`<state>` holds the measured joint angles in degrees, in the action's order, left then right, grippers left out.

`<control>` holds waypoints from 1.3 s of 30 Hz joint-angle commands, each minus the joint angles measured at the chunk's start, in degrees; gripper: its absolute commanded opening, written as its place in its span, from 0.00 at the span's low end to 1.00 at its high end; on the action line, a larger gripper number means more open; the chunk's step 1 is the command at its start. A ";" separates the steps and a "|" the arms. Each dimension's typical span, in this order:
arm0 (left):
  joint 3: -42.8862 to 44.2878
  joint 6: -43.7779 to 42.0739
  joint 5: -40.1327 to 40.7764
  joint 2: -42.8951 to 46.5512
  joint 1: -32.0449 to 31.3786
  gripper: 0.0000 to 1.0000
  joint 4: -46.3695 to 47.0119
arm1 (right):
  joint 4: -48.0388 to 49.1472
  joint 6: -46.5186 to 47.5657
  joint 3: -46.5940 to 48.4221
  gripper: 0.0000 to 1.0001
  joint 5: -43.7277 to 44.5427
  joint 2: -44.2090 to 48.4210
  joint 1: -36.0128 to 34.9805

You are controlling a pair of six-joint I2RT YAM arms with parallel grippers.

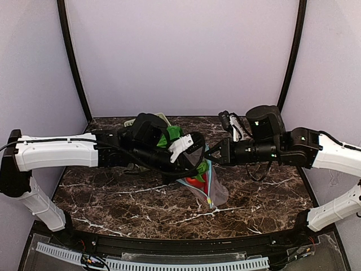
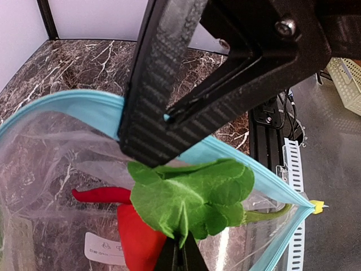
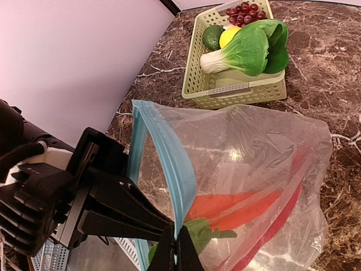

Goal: Place the food in the zip-top bag and seal the zipper
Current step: Place the fake vegetable in the zipper food storage bag.

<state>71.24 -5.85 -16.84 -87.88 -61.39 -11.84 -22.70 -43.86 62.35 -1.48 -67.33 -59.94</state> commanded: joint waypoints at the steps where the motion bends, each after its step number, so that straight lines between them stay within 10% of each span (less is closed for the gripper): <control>1: 2.03 -0.90 0.85 -1.10 -0.43 0.02 -3.12 | 2.63 -0.35 0.66 0.00 -0.68 -0.51 0.34; 22: 4.69 0.62 -0.19 -5.86 -1.07 0.09 -2.40 | 2.71 -0.43 0.14 0.00 -0.31 -0.22 0.33; 39: 1.98 4.18 2.50 3.79 -1.04 0.51 -1.58 | 1.72 -0.99 -2.11 0.00 1.30 2.81 0.36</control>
<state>74.54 -3.64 -15.14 -90.19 -62.17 -13.74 -22.35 -44.42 60.97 -1.28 -66.24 -59.92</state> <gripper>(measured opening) 0.462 0.005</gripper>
